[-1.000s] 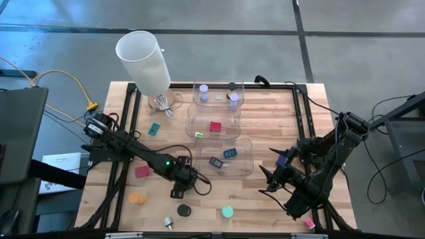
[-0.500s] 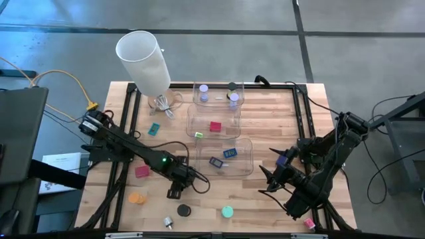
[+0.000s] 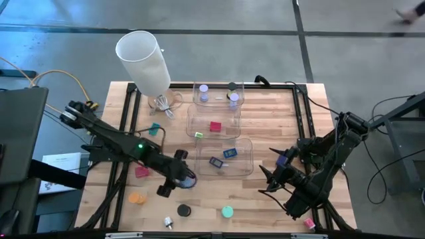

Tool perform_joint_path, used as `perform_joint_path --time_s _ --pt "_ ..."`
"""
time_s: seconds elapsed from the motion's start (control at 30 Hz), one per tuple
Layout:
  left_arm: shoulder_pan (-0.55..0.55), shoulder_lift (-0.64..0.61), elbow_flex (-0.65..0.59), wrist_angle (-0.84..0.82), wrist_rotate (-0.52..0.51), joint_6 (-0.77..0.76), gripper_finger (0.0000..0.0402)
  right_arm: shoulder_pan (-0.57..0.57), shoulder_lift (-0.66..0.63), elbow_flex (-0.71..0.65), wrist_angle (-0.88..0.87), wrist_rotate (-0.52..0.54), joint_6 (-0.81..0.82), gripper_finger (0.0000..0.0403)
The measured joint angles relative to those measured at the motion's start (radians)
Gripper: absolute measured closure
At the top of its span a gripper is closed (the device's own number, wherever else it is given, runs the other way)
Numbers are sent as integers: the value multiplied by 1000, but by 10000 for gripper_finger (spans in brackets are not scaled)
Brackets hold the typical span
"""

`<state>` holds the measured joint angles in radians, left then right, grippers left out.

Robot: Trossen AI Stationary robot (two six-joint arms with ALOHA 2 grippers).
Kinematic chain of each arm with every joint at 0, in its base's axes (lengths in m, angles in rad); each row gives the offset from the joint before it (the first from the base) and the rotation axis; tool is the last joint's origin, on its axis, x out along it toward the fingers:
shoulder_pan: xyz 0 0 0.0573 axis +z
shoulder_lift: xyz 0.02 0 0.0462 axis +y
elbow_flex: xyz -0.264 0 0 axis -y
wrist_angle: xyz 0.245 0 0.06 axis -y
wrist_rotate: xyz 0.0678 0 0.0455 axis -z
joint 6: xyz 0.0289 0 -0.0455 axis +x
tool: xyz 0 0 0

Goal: Pick & Place Office items
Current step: Put the blue charger adapter into the middle transparent bin

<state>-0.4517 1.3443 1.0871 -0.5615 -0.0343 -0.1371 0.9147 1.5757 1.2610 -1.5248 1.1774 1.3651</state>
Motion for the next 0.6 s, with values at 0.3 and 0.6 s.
perform_joint_path --time_s 0.3,0.6 --pt "201 -52 35 -9 -71 161 190 -41 0 0 4 -6 -7 48" --pt "509 -41 112 -55 103 205 190 -47 0 0 5 -5 -8 48"
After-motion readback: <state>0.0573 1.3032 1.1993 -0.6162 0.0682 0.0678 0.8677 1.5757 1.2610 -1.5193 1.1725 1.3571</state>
